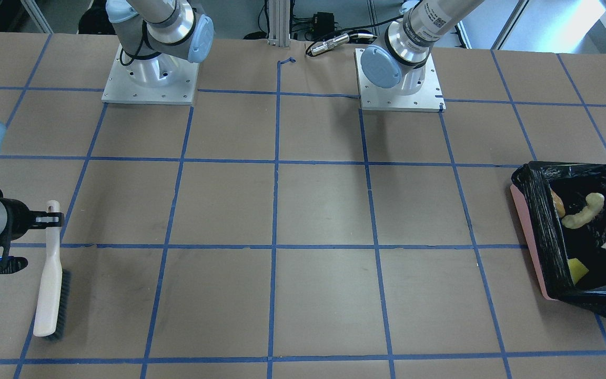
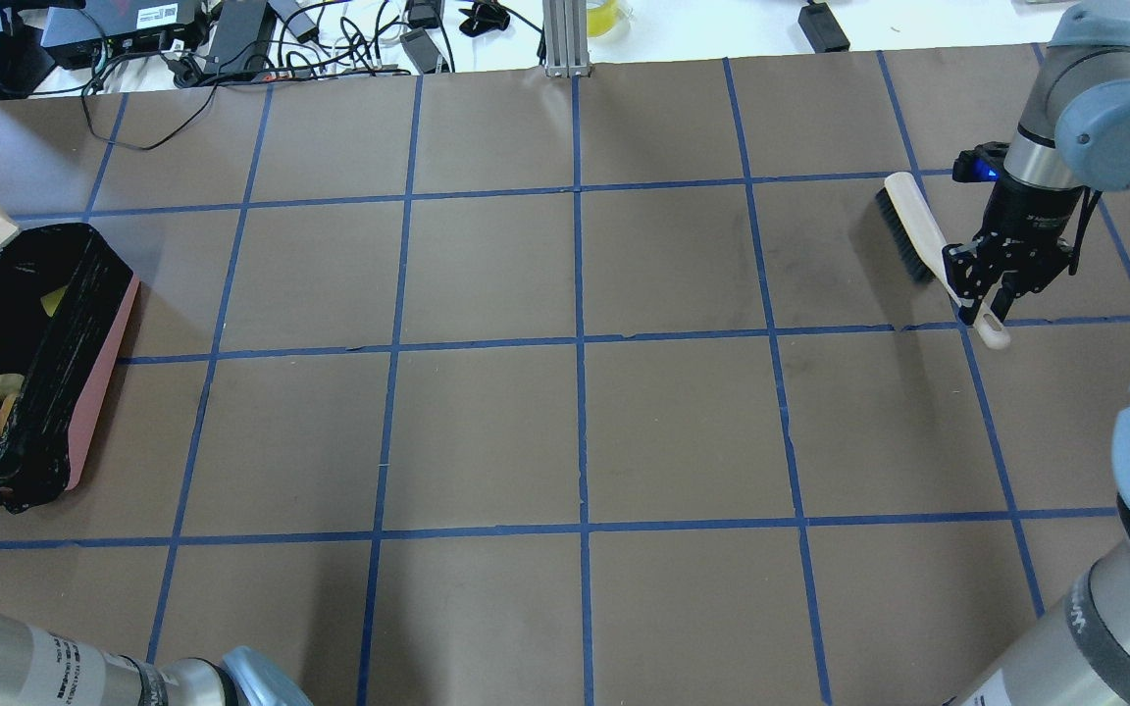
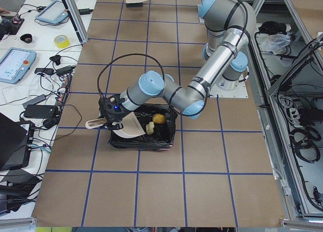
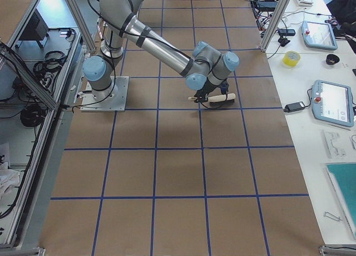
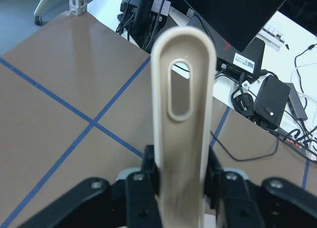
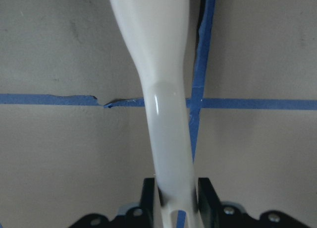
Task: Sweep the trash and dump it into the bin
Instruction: 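Tip the dustpan into the bin with the left gripper while the right releases the brush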
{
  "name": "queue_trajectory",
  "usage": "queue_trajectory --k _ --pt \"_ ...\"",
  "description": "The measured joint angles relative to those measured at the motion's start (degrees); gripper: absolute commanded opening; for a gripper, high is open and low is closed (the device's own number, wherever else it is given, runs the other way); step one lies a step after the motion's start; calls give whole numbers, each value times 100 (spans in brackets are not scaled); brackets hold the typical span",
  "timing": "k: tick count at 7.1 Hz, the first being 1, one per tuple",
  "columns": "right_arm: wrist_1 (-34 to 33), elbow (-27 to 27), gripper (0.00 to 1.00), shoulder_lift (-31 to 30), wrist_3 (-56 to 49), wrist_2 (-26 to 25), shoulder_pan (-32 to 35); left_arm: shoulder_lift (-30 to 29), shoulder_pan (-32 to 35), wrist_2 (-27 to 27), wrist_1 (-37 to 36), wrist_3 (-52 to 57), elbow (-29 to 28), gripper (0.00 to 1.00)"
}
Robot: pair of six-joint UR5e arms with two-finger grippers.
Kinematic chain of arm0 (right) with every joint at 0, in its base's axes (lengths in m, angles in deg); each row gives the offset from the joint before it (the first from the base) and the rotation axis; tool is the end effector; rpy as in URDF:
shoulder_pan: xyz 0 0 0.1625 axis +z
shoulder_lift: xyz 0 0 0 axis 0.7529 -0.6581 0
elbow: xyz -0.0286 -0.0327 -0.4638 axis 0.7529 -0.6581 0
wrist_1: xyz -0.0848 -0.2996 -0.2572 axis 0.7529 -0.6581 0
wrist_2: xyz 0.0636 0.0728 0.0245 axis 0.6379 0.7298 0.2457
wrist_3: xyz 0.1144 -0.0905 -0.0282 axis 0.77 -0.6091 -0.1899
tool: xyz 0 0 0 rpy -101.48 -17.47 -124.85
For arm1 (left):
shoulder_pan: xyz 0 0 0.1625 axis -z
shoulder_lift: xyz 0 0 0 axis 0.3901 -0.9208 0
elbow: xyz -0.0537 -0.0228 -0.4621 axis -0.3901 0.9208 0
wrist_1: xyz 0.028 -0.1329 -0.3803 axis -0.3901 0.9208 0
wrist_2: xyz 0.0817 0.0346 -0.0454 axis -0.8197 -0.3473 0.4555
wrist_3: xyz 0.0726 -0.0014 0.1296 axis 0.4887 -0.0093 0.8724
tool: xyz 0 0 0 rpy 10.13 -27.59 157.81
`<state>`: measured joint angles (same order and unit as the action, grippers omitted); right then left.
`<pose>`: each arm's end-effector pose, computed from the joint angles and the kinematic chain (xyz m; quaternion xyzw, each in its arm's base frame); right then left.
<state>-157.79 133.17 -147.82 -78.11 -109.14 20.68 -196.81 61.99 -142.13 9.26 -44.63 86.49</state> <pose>-0.0990 -0.5880 0.2268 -0.0123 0.9797 0.2001 0.0030 0.4304 -0.6056 0.4382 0.2807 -0.8733 0.3971 0.0300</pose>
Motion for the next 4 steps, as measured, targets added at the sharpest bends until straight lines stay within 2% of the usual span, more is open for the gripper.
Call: queue_trajectory --k 4 --pt "-153 -66 59 -43 -59 9 0 65 34 2 -416 143 15 0"
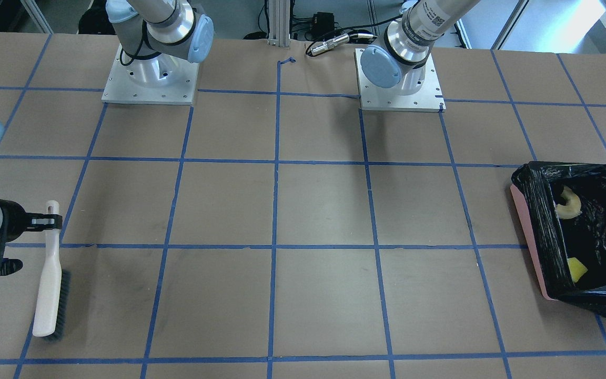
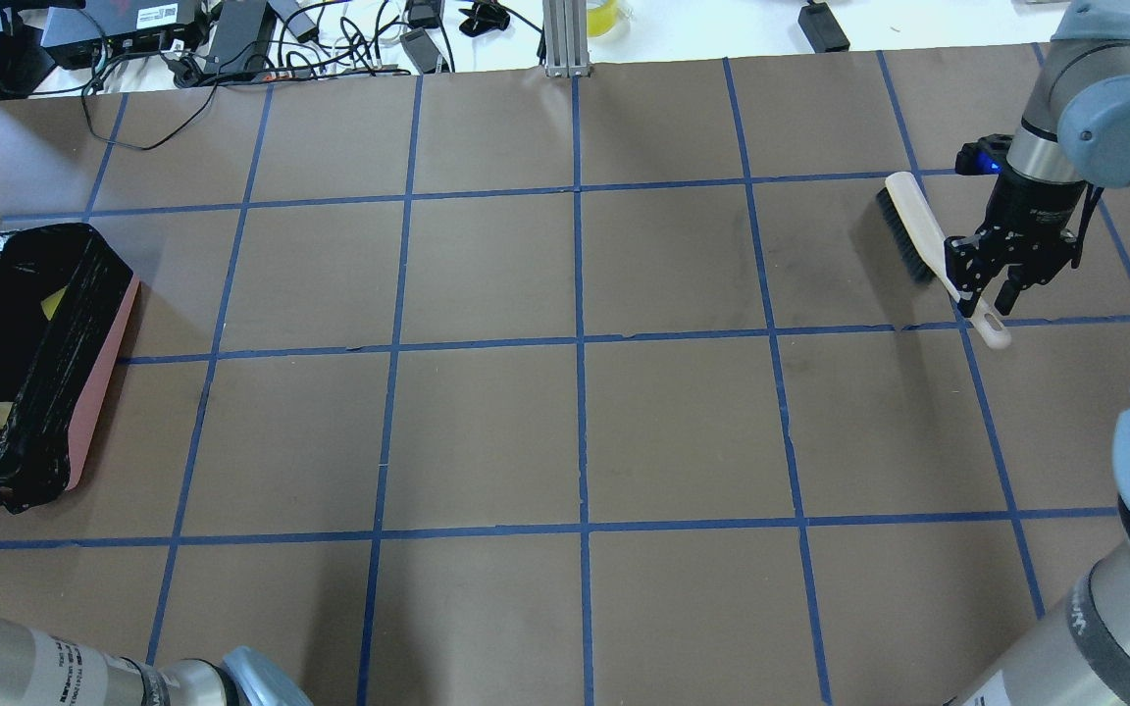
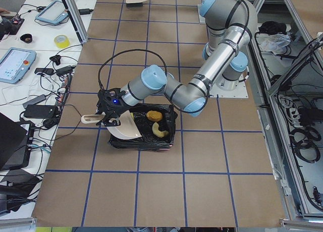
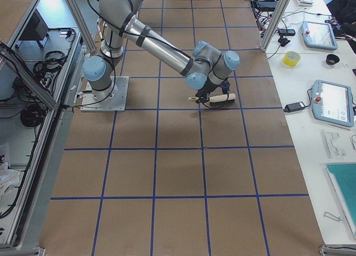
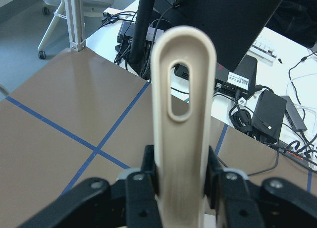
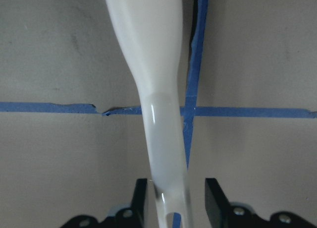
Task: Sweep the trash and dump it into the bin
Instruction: 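Tip the dustpan into the bin with the left gripper while the right releases the brush, then bring the emptied dustpan back over the table with the left gripper while the right rises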
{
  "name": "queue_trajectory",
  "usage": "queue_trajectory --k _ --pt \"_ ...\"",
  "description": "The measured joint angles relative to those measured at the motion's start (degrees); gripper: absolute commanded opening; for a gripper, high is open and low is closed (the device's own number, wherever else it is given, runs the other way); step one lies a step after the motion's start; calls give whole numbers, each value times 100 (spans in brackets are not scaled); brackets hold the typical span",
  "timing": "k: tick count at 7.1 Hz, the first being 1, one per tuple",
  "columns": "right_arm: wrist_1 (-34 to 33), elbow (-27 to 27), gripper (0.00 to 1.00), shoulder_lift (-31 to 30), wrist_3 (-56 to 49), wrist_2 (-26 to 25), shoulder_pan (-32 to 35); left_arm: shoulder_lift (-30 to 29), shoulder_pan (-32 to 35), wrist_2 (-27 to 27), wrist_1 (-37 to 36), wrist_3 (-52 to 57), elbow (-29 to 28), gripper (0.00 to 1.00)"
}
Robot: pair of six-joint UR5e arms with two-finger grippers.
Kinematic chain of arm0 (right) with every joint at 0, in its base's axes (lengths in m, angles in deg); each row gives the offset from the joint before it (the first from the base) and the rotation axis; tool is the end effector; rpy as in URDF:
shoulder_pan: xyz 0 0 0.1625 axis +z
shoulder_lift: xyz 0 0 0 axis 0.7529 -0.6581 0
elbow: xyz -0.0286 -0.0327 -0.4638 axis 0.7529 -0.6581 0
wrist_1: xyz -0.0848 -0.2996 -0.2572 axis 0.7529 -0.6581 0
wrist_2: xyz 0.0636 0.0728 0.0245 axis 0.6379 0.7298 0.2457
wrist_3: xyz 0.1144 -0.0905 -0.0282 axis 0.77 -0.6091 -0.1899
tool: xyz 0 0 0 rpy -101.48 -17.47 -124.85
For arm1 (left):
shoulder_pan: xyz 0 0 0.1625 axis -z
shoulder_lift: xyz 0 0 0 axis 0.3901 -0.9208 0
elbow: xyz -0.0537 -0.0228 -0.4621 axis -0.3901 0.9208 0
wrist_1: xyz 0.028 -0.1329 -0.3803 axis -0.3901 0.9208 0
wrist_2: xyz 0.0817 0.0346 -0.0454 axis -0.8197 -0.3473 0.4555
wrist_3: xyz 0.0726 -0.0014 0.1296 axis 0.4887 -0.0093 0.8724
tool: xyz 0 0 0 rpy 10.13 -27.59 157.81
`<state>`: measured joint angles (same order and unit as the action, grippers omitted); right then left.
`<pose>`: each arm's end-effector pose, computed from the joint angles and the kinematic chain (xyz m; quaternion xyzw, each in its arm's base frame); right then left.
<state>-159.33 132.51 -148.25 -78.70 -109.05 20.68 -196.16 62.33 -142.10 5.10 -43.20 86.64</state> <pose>-0.1016 -0.5957 0.2368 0.0157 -0.9838 -0.1788 0.0035 0.4257 -0.6072 0.4568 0.2537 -0.8674 0.4281 0.0057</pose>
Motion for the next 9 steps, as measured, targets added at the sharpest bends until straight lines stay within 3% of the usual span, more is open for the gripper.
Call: queue_trajectory --k 1,2,3,6,7,9 --pt "-90 -51 73 -84 -25 11 7 -47 39 -35 -258 -76 37 0" --pt "-115 -135 94 -271 -32 45 24 -72 87 -64 -711 -130 118 0" --pt "-58 -253 100 -618 -13 165 66 -44 157 -79 -1243 -79 272 0" --pt "1081 -943 100 -1799 840 418 920 136 501 -736 -2727 92 858 0" --pt "1429 -1079 100 -2106 1337 441 1365 166 610 -1109 -2985 108 946 0" --pt "1490 -1030 100 -2426 1811 846 1879 180 756 -1368 -2998 76 945 0"
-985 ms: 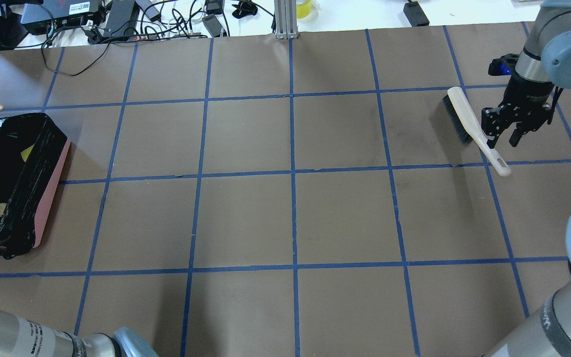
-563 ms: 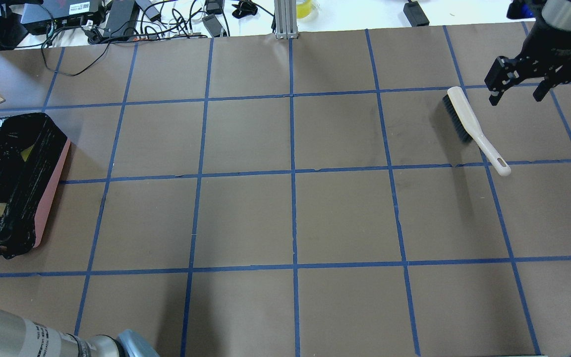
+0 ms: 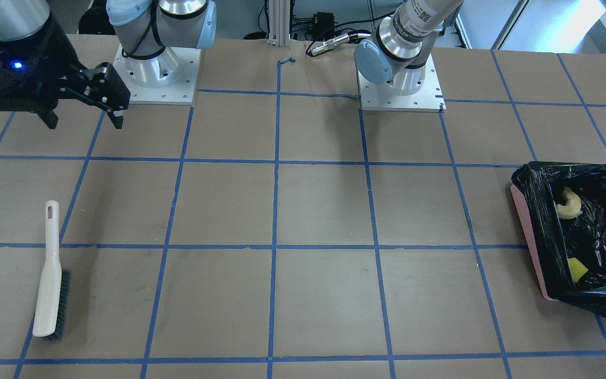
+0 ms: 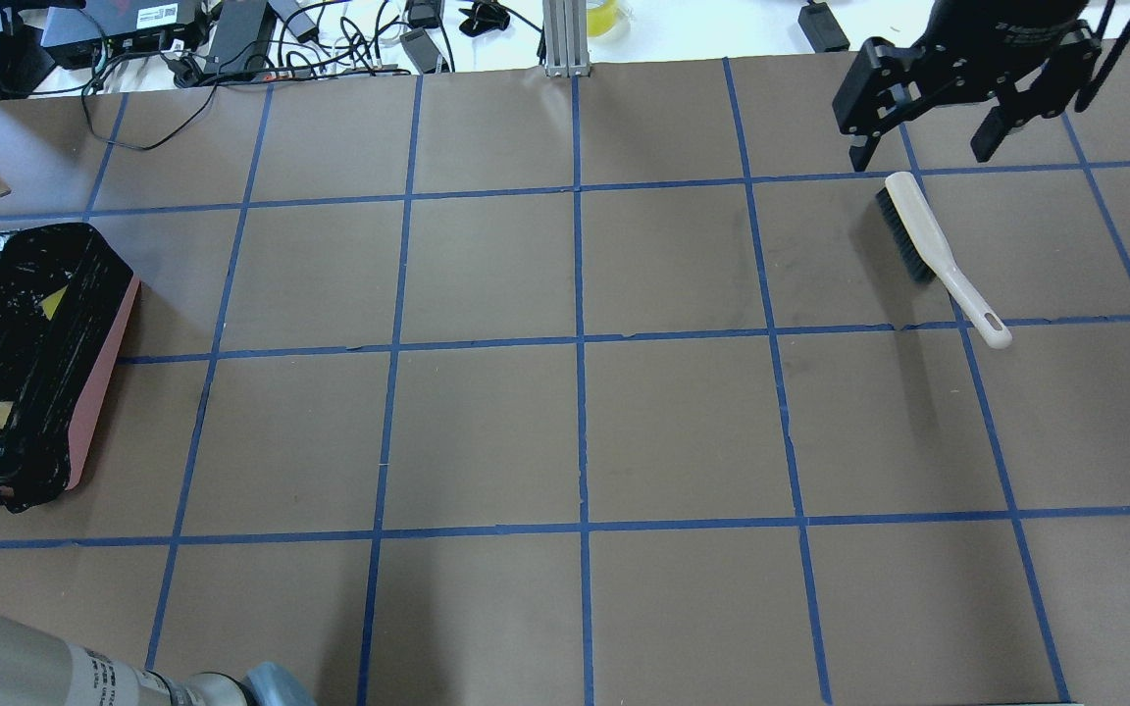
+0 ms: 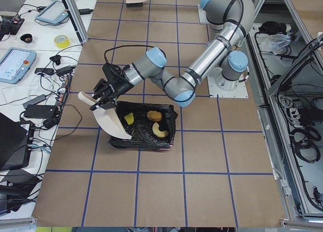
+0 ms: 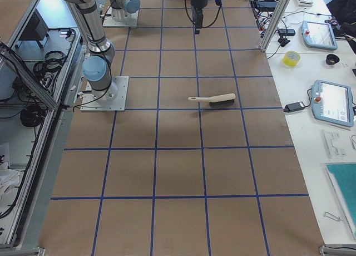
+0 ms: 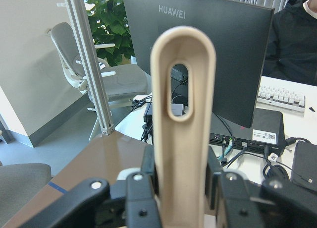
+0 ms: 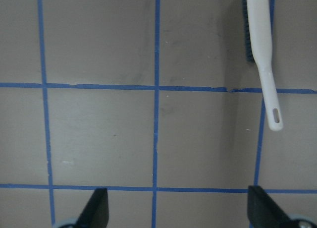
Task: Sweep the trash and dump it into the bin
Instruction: 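Bring the emptied dustpan back over the table with the left gripper while the right rises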
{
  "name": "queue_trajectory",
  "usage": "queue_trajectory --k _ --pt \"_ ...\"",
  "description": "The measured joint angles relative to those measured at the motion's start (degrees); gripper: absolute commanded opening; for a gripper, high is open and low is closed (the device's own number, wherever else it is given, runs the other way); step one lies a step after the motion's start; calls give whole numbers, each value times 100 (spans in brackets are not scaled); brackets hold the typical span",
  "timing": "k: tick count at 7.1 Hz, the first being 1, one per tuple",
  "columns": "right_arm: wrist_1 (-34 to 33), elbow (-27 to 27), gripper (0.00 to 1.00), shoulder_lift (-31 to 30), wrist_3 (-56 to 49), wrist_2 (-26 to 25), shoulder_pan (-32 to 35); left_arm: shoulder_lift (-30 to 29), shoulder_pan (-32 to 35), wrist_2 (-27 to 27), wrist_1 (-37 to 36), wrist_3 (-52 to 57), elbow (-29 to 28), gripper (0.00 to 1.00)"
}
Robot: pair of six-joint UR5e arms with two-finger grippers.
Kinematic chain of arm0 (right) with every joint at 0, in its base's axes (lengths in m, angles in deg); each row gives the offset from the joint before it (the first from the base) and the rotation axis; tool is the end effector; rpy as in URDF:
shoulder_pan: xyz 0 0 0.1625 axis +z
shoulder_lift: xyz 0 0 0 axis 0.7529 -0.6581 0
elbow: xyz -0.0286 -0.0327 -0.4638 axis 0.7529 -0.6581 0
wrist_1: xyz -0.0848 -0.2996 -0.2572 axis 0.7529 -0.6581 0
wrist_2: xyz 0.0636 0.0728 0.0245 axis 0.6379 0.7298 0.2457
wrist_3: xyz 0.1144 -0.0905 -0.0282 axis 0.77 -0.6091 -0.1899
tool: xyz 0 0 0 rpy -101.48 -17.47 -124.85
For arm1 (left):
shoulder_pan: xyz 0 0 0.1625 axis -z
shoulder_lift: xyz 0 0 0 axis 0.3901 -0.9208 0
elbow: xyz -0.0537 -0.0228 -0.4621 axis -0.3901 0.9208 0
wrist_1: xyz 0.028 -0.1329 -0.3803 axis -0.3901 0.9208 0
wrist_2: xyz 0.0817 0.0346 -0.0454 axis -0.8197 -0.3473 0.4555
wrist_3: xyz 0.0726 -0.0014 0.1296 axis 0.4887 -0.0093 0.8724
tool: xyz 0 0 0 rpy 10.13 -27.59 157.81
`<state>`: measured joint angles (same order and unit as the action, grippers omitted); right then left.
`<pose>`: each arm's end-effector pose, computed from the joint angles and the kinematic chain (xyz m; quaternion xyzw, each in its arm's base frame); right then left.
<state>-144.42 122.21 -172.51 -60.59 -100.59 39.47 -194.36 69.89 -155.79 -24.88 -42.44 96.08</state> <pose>0.1205 -0.4998 0.5325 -0.0105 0.9999 -0.0046 0.0060 0.3502 -0.6178 0.4746 -0.1929 0.8067 -0.5373 0.1528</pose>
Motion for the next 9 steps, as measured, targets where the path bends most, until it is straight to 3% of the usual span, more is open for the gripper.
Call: queue_trajectory --k 1,4,6,9 --pt "-172 15 100 -4 267 50 83 51 86 -56 370 -77 -84 0" --pt "-353 -21 100 36 522 18 208 312 484 -772 3005 -1384 -884 0" --pt "-456 -49 100 51 492 -18 239 300 865 -1313 3734 -2661 -1012 0" --pt "-603 -56 100 54 440 10 239 301 1979 -2249 4941 -5433 -889 0"
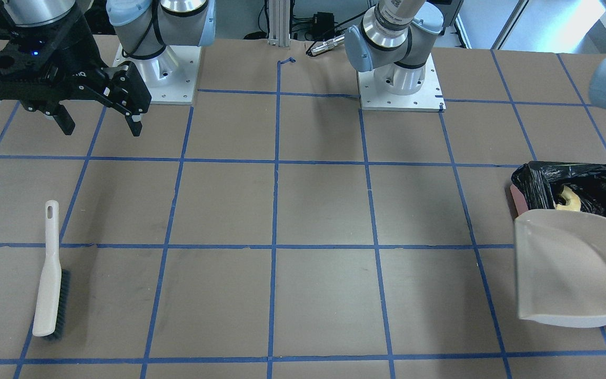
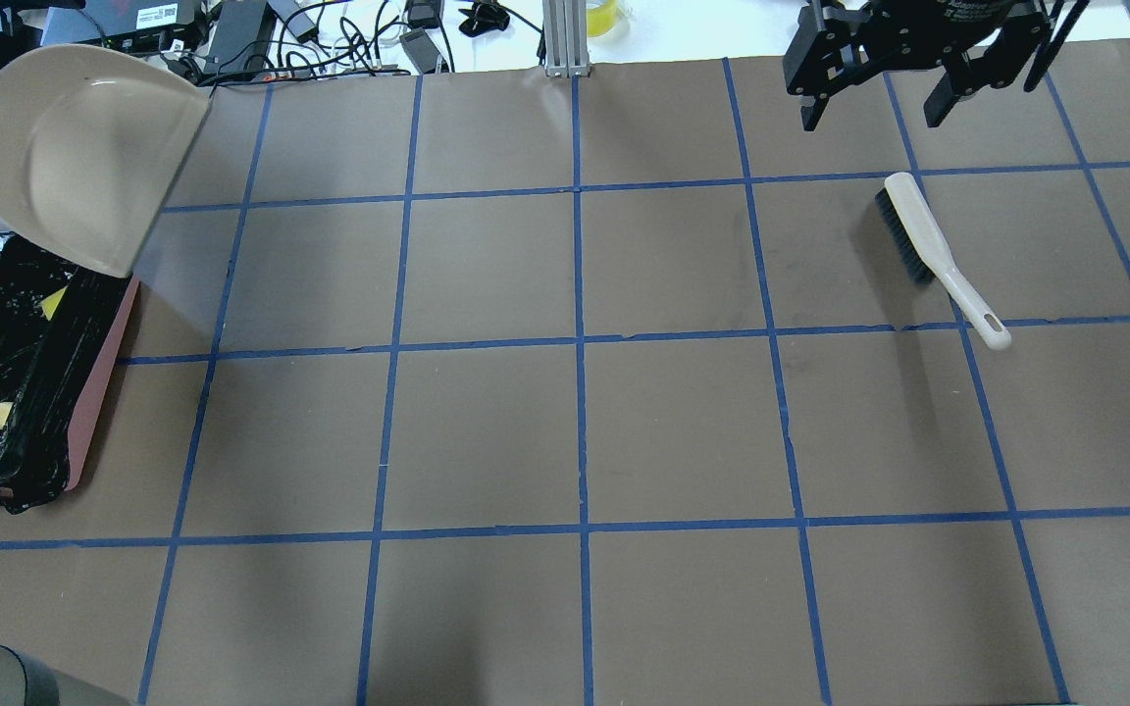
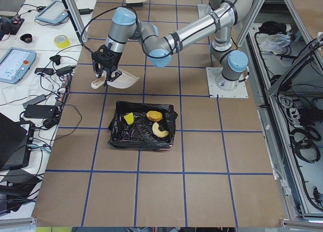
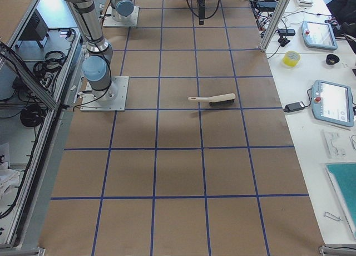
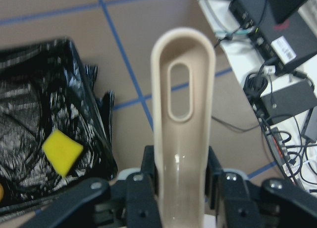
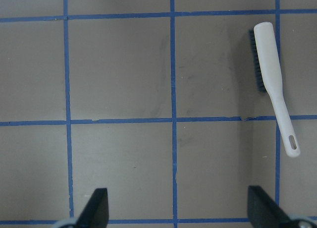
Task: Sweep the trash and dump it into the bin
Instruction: 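Bring the emptied dustpan back over the table with the left gripper while the right rises, then lower the dustpan onto the table with the left gripper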
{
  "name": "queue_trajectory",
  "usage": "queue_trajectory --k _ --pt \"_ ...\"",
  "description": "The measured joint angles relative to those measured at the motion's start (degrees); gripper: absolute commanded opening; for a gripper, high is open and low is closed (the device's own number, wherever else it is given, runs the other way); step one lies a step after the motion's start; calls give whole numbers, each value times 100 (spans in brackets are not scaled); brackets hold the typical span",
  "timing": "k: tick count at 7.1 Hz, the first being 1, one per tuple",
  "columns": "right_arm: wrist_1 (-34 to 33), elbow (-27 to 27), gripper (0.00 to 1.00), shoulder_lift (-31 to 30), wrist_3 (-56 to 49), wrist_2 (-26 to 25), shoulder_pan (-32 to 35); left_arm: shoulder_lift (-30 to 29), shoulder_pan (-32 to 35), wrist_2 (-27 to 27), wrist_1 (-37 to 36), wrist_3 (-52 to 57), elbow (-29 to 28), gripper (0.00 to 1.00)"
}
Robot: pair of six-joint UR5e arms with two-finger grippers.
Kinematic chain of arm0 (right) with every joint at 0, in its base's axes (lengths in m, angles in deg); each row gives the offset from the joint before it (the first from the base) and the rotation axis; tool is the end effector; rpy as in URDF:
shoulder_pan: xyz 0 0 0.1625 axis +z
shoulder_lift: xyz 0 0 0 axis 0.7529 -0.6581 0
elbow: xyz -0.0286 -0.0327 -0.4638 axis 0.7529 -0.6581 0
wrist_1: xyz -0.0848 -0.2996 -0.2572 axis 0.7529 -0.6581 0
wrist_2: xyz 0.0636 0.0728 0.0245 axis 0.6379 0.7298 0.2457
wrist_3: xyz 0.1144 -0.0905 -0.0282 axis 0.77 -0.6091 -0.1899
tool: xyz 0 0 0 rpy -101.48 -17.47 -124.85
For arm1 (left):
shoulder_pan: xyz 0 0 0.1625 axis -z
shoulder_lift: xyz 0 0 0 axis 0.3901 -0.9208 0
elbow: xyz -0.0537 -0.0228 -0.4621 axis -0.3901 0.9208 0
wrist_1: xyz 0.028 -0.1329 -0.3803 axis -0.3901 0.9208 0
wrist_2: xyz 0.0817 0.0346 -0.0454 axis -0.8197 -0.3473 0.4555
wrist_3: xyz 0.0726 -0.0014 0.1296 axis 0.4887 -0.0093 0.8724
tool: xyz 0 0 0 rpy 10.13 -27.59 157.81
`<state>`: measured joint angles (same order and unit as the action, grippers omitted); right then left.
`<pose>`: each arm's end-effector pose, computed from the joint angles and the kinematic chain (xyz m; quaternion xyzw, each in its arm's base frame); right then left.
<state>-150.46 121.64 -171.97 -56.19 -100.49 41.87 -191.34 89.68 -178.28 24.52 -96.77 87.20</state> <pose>0.1418 -0.5137 0.5440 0.0065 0.9983 -0.0572 0.0082 0.1693 -0.6670 0.4445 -0.5697 0.7764 -0.2679 0.0286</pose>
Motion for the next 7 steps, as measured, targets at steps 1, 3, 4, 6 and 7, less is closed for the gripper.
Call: queue_trajectory --k 1,3,4,6,7 --pt "-2 10 100 -13 -2 18 0 -62 401 -169 422 -787 20 0" --pt "-6 24 100 -2 10 35 -6 -307 829 -122 1042 -1914 127 0" --pt "15 30 100 -7 14 37 -8 -458 985 -39 1130 -2317 253 0" --pt "61 90 100 -41 6 36 -8 -785 1196 12 1141 -2706 380 0" --pt "66 117 100 -51 4 35 -9 -955 1227 18 1126 -2778 371 0"
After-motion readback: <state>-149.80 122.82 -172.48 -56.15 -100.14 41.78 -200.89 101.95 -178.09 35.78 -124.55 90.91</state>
